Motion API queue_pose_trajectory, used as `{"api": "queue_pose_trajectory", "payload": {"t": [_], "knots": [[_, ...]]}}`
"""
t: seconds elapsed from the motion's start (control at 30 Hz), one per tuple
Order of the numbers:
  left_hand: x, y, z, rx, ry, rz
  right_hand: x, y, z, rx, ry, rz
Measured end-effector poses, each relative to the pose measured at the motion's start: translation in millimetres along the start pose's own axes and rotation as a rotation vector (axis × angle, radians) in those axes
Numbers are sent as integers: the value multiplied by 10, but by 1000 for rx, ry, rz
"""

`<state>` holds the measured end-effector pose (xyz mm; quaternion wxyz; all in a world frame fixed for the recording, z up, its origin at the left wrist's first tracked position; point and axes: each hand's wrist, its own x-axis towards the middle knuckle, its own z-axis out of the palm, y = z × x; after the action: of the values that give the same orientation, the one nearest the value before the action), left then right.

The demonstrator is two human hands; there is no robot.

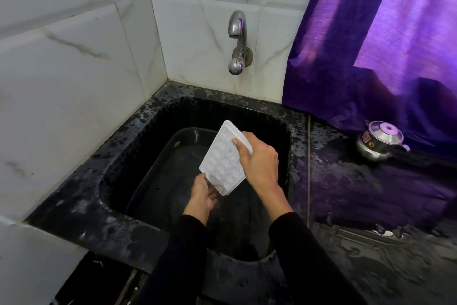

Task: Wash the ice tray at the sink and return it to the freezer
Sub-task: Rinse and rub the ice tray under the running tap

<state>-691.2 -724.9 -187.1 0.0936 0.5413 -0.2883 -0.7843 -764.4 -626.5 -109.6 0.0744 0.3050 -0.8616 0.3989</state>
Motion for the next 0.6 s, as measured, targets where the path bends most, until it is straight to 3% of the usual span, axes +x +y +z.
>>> {"api": "queue_pose_trajectory", "payload": {"t": [0.3,0.6], "knots": [[16,0,-20,-40,-4,-2,-28,-77,126,-19,-56,-87],[-38,13,14,-38,-7,-9,-48,-54,144,-63,50,-197]]}}
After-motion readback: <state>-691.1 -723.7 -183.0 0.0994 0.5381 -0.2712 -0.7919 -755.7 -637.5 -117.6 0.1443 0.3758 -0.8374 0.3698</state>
